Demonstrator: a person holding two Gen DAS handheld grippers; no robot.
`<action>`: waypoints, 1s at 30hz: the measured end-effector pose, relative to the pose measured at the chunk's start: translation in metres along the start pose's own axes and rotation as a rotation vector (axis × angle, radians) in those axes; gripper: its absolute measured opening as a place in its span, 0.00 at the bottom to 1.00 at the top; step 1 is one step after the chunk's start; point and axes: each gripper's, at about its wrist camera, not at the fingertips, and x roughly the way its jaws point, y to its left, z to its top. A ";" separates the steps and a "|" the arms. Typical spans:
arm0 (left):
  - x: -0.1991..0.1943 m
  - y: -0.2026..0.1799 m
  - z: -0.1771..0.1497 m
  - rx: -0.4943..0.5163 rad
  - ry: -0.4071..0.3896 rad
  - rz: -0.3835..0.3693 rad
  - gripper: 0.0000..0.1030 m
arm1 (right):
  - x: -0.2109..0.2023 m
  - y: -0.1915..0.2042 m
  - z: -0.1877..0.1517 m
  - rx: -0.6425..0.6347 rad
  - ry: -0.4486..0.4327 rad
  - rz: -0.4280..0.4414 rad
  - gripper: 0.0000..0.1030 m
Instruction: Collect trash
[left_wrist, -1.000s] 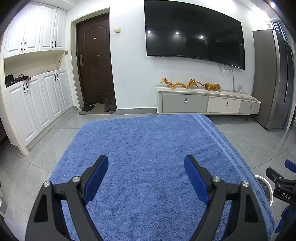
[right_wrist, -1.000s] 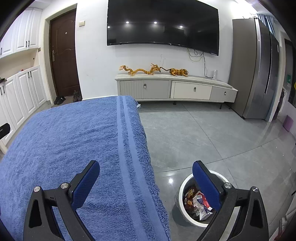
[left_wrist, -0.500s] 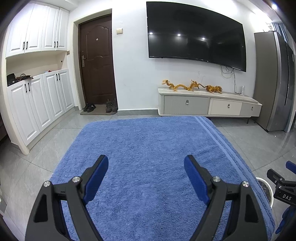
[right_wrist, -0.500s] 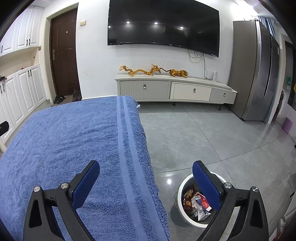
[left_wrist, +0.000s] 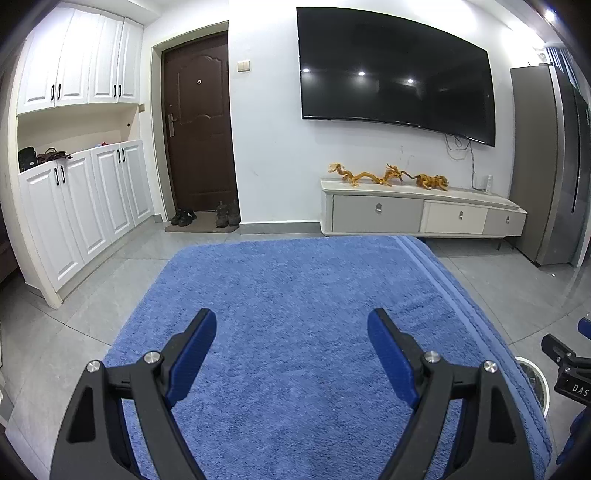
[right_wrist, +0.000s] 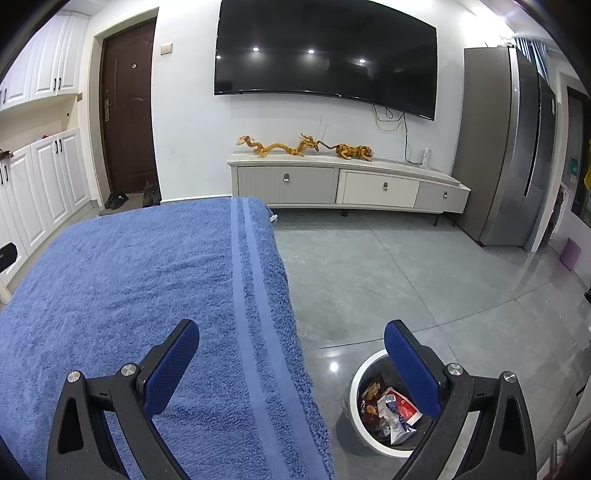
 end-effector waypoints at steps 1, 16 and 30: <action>0.000 0.001 0.000 0.000 -0.002 0.003 0.81 | 0.000 0.000 0.000 -0.001 -0.002 -0.001 0.98; -0.003 -0.003 0.002 0.010 -0.023 0.023 0.81 | -0.007 0.001 0.005 -0.008 -0.042 -0.010 0.98; -0.007 -0.004 0.002 0.021 -0.033 0.020 0.81 | -0.012 0.002 0.007 -0.003 -0.059 -0.004 0.98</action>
